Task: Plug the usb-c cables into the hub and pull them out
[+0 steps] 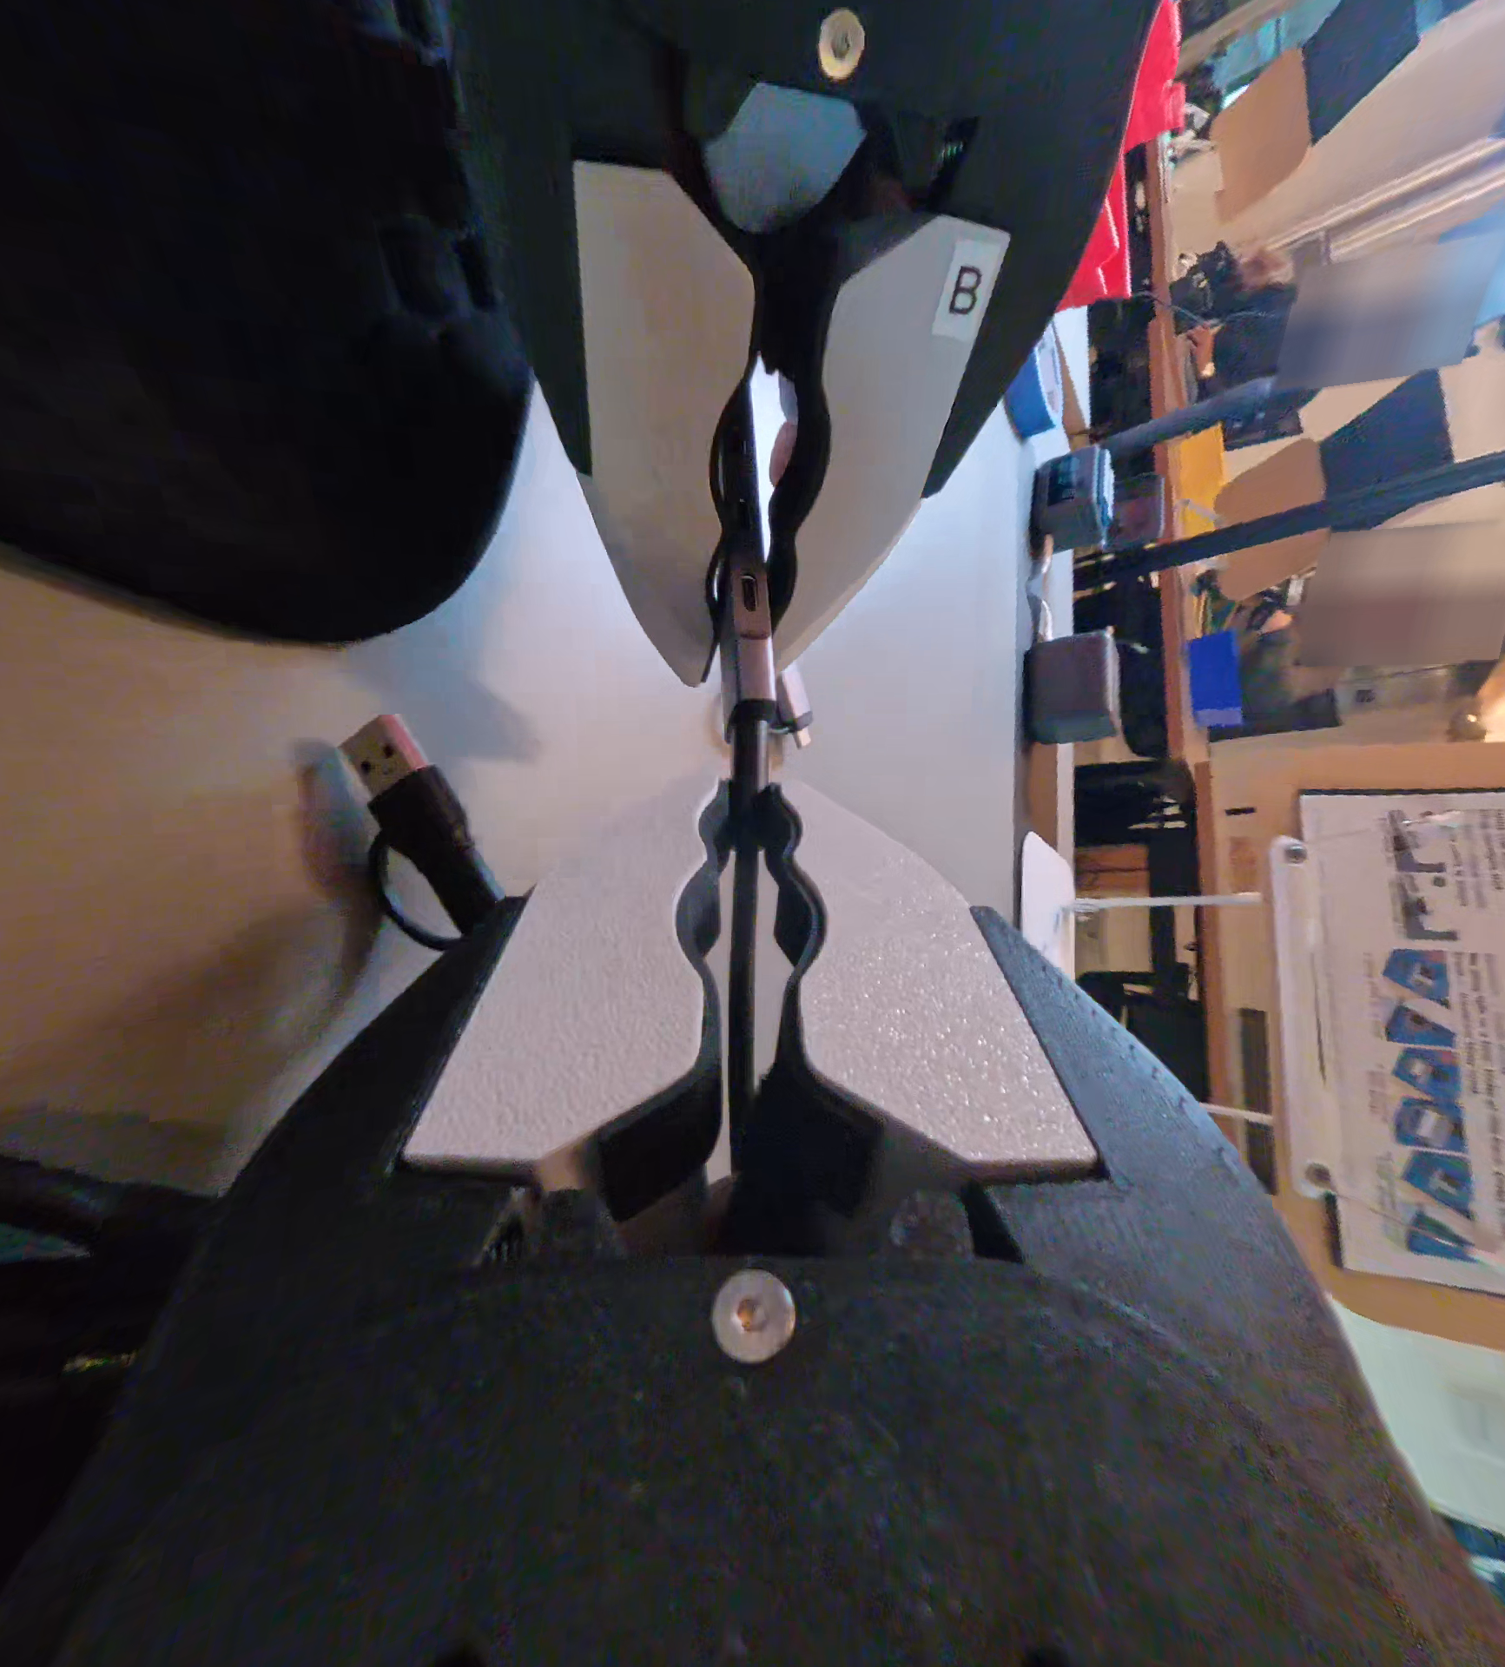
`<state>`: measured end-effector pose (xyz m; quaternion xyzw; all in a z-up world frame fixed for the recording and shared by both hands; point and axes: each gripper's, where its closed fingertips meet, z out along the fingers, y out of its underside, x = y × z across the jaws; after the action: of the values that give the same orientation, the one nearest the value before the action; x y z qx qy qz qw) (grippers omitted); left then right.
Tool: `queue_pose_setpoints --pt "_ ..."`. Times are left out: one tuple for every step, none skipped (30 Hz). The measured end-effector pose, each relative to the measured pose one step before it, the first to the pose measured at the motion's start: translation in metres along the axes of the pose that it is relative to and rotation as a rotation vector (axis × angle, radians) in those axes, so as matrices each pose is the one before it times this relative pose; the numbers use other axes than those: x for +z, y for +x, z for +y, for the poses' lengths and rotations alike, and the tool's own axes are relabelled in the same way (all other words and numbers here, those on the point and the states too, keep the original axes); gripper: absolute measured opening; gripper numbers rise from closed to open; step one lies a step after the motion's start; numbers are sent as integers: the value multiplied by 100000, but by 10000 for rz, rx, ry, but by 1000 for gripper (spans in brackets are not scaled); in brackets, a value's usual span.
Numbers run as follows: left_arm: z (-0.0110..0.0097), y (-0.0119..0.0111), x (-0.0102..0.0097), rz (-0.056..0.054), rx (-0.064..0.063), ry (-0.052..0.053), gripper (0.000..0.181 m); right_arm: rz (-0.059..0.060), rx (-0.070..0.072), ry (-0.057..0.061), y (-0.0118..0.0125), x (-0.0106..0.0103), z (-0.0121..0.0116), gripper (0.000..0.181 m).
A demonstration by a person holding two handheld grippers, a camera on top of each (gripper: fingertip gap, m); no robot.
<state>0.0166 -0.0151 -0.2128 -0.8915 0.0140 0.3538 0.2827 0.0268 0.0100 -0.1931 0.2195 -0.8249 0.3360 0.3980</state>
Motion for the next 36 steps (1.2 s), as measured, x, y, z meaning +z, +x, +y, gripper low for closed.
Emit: queue_pose_setpoints --pt "-229 405 100 -349 112 165 9 72 -174 -126 -474 -312 64 7" --pt "-177 518 143 -299 252 151 9 -22 -163 -96 -599 -252 106 7" --pt "-92 559 183 -268 325 78 9 -63 -204 -86 -632 -154 175 7" --pt "-54 550 224 -216 325 -10 9 -89 -220 -79 -614 -85 207 7" --pt "-107 212 117 -285 285 -23 10 44 -143 -8 -241 -126 102 7" --pt "-237 -94 -36 -256 187 22 9 19 -84 -43 40 -248 114 7" --pt "483 -117 26 -141 -127 -394 9 157 -180 -968 556 -440 1699 7" --pt "2850 -713 -72 -324 -251 -1360 9 415 -519 -1539 1051 -786 3574 7" --pt "1748 -991 -509 -330 -587 -12 9 310 117 -643 808 -905 3331 7" --pt "736 -934 -794 -491 -386 505 8 7 1003 273 726 -1122 1890 7" --pt "-470 22 -512 -29 -290 471 9 34 1086 662 1077 -1307 171 7" --pt "-874 408 -51 41 93 263 9 224 670 809 1167 -1175 -1141 7" --pt "-590 223 304 -119 299 -38 9 316 442 780 1063 -809 -1617 7" --pt "-417 101 405 -89 185 -110 9 225 413 625 886 -439 -1557 7" --pt "-524 62 330 1 78 79 9 244 390 437 897 -199 -1291 7" --pt "-547 -19 186 -8 -17 227 9 227 258 345 855 -97 -1110 7" --pt "-238 -5 74 24 -59 107 9 182 183 301 801 -79 -943 6" --pt "92 85 -30 87 -64 -9 9 205 201 233 909 -104 -744 6" --pt "108 -72 -126 -35 -54 38 9 199 275 198 1008 -213 -573 6" --pt "29 -160 -202 -88 -39 85 9 167 385 202 1073 -356 -458 6" --pt "0 -32 -193 -8 -74 83 9 229 494 201 1240 -572 -364 6" --pt "-7 50 -117 40 -54 55 9 248 520 163 1335 -766 -240 6" --pt "-50 -15 -53 -21 12 58 9 265 494 70 1393 -931 -77 6" --pt "-73 -23 7 -23 34 45 9 353 443 -37 1492 -1072 85 6" --pt "-30 -4 21 -22 42 8 9 438 342 -78 1578 -1175 120 6" --pt "0 -82 -6 -73 57 -4 9 489 215 -77 1611 -1254 105 6" --pt "-37 -70 -44 -63 33 29 9 523 146 -137 1672 -1250 145 6" --pt "-97 -84 -77 -51 -16 59 9 478 105 -243 1660 -1163 228 7" --pt "-120 -69 -85 -23 -71 84 9 438 104 -327 1657 -1034 315 6" --pt "-92 -36 -62 10 -89 77 9 369 102 -348 1611 -895 357 6" --pt "-20 -7 -17 19 -63 37 9 332 8 -295 1563 -798 315 6" --pt "7 -47 -7 -20 -14 7 9 324 -91 -232 1528 -683 310 6" --pt "-34 -95 -30 -61 -2 19 9 250 -89 -278 1420 -545 464 7" --pt "-65 -67 -54 -45 -18 34 9 161 -9 -347 1227 -424 657 7" --pt "-34 -65 -35 -42 -21 15 9 154 78 -200 1104 -372 546 6" --pt "17 -71 -39 -42 -23 -4 9 109 172 -30 917 -310 422 6"
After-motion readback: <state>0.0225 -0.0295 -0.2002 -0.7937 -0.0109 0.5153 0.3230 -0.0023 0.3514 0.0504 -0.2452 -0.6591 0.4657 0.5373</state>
